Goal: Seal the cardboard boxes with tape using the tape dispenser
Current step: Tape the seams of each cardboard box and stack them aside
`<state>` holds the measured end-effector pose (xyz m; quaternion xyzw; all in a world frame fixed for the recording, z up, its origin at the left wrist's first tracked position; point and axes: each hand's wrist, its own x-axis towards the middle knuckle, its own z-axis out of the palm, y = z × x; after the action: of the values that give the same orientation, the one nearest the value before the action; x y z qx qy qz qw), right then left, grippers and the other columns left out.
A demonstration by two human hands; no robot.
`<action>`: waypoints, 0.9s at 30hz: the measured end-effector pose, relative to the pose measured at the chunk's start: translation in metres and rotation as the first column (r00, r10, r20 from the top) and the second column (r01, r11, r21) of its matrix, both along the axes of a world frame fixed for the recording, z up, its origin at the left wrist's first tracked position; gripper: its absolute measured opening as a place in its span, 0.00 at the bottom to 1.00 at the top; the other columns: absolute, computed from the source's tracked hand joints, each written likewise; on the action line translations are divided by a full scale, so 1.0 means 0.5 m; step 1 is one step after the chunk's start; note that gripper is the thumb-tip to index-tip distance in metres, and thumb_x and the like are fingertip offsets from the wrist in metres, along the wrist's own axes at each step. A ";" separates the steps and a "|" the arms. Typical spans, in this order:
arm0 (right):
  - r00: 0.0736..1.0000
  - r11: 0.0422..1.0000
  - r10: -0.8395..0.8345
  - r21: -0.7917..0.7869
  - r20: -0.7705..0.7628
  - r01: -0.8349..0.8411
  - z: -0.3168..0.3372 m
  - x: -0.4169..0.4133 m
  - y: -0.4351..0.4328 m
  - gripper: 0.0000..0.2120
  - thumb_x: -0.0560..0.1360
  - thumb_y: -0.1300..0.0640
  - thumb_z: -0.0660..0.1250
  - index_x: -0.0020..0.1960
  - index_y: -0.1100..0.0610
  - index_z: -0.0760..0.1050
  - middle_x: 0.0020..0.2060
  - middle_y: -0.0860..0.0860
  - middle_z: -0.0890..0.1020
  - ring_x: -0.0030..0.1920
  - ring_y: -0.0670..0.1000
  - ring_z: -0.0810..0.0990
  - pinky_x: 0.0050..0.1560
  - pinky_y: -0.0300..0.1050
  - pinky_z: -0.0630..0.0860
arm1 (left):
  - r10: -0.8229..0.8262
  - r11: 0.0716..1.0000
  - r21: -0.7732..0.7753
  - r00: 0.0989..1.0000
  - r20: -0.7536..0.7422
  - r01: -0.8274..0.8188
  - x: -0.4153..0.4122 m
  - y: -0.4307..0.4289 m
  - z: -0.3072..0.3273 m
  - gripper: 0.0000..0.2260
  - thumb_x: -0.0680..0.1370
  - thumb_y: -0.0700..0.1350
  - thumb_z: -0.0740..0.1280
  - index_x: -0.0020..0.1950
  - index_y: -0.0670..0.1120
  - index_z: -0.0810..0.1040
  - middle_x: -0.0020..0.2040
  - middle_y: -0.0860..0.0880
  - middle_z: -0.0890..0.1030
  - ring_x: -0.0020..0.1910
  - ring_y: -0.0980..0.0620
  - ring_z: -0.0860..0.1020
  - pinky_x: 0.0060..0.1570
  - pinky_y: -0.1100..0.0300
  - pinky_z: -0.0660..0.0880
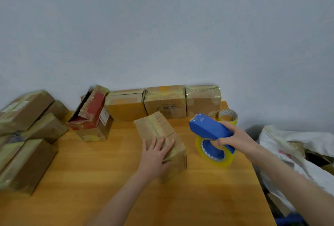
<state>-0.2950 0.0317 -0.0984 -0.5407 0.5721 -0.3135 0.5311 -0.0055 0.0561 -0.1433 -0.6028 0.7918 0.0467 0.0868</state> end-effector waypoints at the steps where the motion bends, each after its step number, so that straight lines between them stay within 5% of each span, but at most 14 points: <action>1: 1.000 1.000 0.016 0.002 0.017 -0.016 0.014 0.000 -0.006 0.26 0.65 0.61 0.76 0.57 0.39 0.75 0.54 0.47 0.79 0.53 0.49 0.80 0.49 0.43 0.77 | -0.085 0.996 0.023 0.996 -0.023 0.085 0.006 -0.006 0.004 0.34 0.79 0.58 0.60 0.77 0.63 0.41 0.80 0.51 0.43 0.78 0.46 0.42 0.73 0.39 0.37; 5: 0.997 0.998 0.055 0.002 0.060 -0.056 0.062 -0.012 -0.021 0.29 0.60 0.56 0.75 0.57 0.38 0.75 0.54 0.47 0.80 0.51 0.49 0.81 0.45 0.40 0.77 | -0.312 0.946 0.064 0.946 -0.084 0.318 0.014 -0.021 0.008 0.35 0.79 0.55 0.63 0.77 0.62 0.43 0.78 0.56 0.41 0.75 0.56 0.38 0.73 0.48 0.32; 14: 0.976 0.993 0.100 0.040 0.195 -0.110 0.101 -0.024 -0.054 0.41 0.49 0.54 0.77 0.62 0.53 0.75 0.55 0.58 0.81 0.51 0.57 0.82 0.48 0.48 0.80 | -0.356 0.929 0.060 0.926 -0.125 0.366 0.002 -0.064 0.016 0.37 0.77 0.60 0.63 0.78 0.58 0.44 0.77 0.57 0.42 0.75 0.59 0.40 0.74 0.50 0.33; 16: 0.969 0.990 0.127 0.032 0.213 -0.137 0.114 -0.015 -0.053 0.41 0.49 0.55 0.77 0.63 0.55 0.75 0.52 0.57 0.82 0.48 0.56 0.83 0.45 0.47 0.81 | -0.249 0.958 0.074 0.932 -0.264 0.277 -0.005 -0.058 0.027 0.37 0.76 0.64 0.63 0.79 0.56 0.48 0.78 0.58 0.46 0.76 0.59 0.45 0.75 0.52 0.39; 17: 0.967 0.989 0.139 0.024 0.213 -0.147 0.120 -0.011 -0.053 0.41 0.49 0.55 0.77 0.63 0.55 0.75 0.52 0.56 0.82 0.48 0.56 0.83 0.45 0.46 0.81 | -0.109 0.980 0.097 0.885 -0.453 0.171 -0.014 -0.052 0.042 0.34 0.76 0.63 0.63 0.78 0.54 0.54 0.78 0.57 0.53 0.76 0.58 0.53 0.75 0.54 0.49; 18: 0.968 0.988 0.151 0.015 0.202 -0.157 0.126 -0.007 -0.053 0.41 0.50 0.55 0.77 0.63 0.54 0.75 0.52 0.57 0.82 0.49 0.56 0.83 0.46 0.47 0.81 | 0.085 0.986 0.164 0.735 -0.672 0.036 -0.024 -0.049 0.065 0.29 0.78 0.60 0.63 0.76 0.52 0.62 0.76 0.54 0.63 0.72 0.57 0.64 0.71 0.57 0.62; 19: 0.969 0.986 0.163 0.004 0.185 -0.166 0.131 -0.002 -0.053 0.40 0.50 0.54 0.77 0.62 0.54 0.75 0.53 0.57 0.81 0.50 0.57 0.82 0.48 0.47 0.81 | 0.269 0.960 0.275 0.494 -0.827 -0.063 -0.033 -0.048 0.094 0.24 0.79 0.57 0.63 0.72 0.48 0.69 0.69 0.52 0.73 0.64 0.56 0.74 0.62 0.61 0.72; 21: 0.970 0.981 0.192 -0.021 0.148 -0.191 0.137 0.006 -0.053 0.39 0.50 0.54 0.77 0.62 0.53 0.75 0.55 0.57 0.81 0.53 0.57 0.81 0.52 0.49 0.80 | 0.499 0.866 0.495 0.054 -0.865 -0.079 -0.045 -0.057 0.149 0.21 0.78 0.57 0.62 0.60 0.42 0.76 0.52 0.47 0.82 0.48 0.52 0.81 0.48 0.61 0.78; 22: 0.968 0.977 0.213 -0.031 0.133 -0.210 0.139 0.011 -0.051 0.39 0.51 0.53 0.77 0.62 0.53 0.76 0.56 0.56 0.81 0.55 0.58 0.81 0.54 0.50 0.79 | 0.552 0.831 0.554 -0.048 -0.832 -0.042 -0.049 -0.061 0.167 0.23 0.75 0.60 0.62 0.56 0.42 0.77 0.47 0.47 0.82 0.43 0.51 0.81 0.44 0.60 0.79; 24: 0.959 0.966 0.259 -0.041 0.117 -0.256 0.142 0.023 -0.045 0.39 0.52 0.54 0.77 0.63 0.53 0.76 0.56 0.55 0.81 0.55 0.57 0.81 0.54 0.48 0.79 | 0.603 0.797 0.604 -0.075 -0.794 0.011 -0.054 -0.061 0.190 0.26 0.70 0.65 0.62 0.53 0.43 0.77 0.42 0.48 0.80 0.38 0.52 0.79 0.38 0.60 0.77; 27: 0.949 0.955 0.297 -0.048 0.106 -0.293 0.147 0.040 -0.037 0.38 0.52 0.53 0.77 0.62 0.54 0.76 0.54 0.54 0.82 0.53 0.55 0.82 0.50 0.45 0.79 | 0.663 0.748 0.662 -0.095 -0.742 0.049 -0.061 -0.056 0.187 0.20 0.76 0.61 0.64 0.50 0.43 0.78 0.39 0.49 0.78 0.33 0.55 0.75 0.34 0.62 0.73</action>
<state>-0.2749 0.0129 -0.0249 -0.6101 0.4493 -0.2694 0.5945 -0.0358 0.0280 -0.0498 -0.5156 0.3927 0.6732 -0.3561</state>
